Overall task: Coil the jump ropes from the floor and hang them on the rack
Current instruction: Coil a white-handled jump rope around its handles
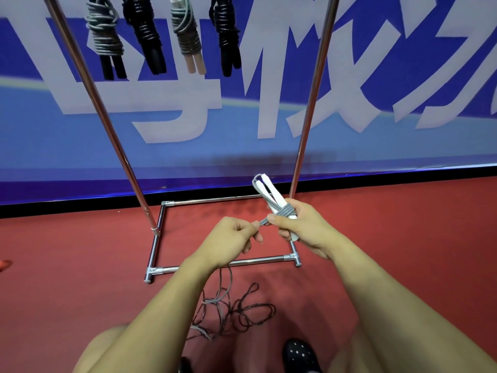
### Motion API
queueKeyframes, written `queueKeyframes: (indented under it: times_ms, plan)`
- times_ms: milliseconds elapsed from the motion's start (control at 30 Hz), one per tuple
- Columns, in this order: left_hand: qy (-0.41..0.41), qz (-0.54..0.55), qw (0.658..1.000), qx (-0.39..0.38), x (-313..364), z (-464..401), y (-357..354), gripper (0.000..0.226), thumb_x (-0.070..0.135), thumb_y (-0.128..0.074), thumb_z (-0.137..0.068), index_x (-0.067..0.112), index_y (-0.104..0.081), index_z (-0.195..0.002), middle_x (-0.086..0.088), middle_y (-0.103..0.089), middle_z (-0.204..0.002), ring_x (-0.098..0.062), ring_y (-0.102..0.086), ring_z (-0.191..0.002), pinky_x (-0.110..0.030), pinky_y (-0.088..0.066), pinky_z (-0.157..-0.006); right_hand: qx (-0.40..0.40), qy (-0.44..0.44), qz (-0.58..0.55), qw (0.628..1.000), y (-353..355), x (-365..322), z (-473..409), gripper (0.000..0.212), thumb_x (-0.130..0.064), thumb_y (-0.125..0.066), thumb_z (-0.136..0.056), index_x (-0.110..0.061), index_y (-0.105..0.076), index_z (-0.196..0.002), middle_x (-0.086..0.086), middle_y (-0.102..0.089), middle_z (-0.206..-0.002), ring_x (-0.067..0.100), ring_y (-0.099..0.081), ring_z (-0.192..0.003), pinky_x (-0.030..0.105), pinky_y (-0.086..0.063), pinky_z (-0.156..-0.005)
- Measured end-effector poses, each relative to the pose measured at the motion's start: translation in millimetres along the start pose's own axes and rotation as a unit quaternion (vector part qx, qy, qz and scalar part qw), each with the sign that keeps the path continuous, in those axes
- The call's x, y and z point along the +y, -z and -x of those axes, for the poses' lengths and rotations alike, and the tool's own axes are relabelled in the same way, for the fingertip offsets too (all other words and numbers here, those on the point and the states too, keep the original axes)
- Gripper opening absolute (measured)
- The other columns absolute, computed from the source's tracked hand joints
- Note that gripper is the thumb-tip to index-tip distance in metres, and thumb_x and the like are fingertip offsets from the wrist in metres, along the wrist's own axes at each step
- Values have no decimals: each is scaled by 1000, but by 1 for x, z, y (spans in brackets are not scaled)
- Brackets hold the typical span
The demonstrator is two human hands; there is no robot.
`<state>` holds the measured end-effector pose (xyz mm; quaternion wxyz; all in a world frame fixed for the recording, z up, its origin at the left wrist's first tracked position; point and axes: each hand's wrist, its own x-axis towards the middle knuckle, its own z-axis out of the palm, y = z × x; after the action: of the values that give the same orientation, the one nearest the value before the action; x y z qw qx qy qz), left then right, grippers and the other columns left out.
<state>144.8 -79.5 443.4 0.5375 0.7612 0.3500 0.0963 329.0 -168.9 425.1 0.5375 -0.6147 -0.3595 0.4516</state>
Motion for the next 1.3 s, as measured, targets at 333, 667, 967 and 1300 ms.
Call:
queueKeyframes:
  times_ms: [333,667,967,1300]
  plan:
    - [5,14,999,32,-5,-4,0,33,23,-47,-106,9,-74,-93,1,-54,-56,-9,-33,-42,-24,-29,-46,-17,-84,-148,985,-8,-3,-3,39,-25,-37,-108,1,-59,-127,9,-67,-87,18,-52,-60,29,-36,-58]
    - [15,55,998,20,-5,-5,0,58,42,-31,-109,6,-74,-93,-2,-60,-58,-17,-40,-53,-29,-35,-59,-26,-32,-10,999,-7,7,-4,31,-20,-55,-104,-17,-64,-134,0,-66,-102,13,-56,-80,24,-46,-72]
    - [13,23,999,22,-1,2,-5,74,60,-31,-105,13,-71,-63,0,-59,-47,-11,-37,-44,-25,-33,-51,-37,-21,80,996,-12,6,0,45,-15,-87,-81,-20,-71,-123,3,-76,-105,10,-65,-84,18,-49,-69]
    - [-32,32,998,46,-1,2,-5,66,49,-55,-101,9,-67,-50,8,-37,-34,-10,-26,-39,-20,-26,-45,-115,-75,-14,990,-17,-1,10,45,-23,-81,-87,-10,-65,-127,12,-73,-117,26,-70,-112,53,-51,-106]
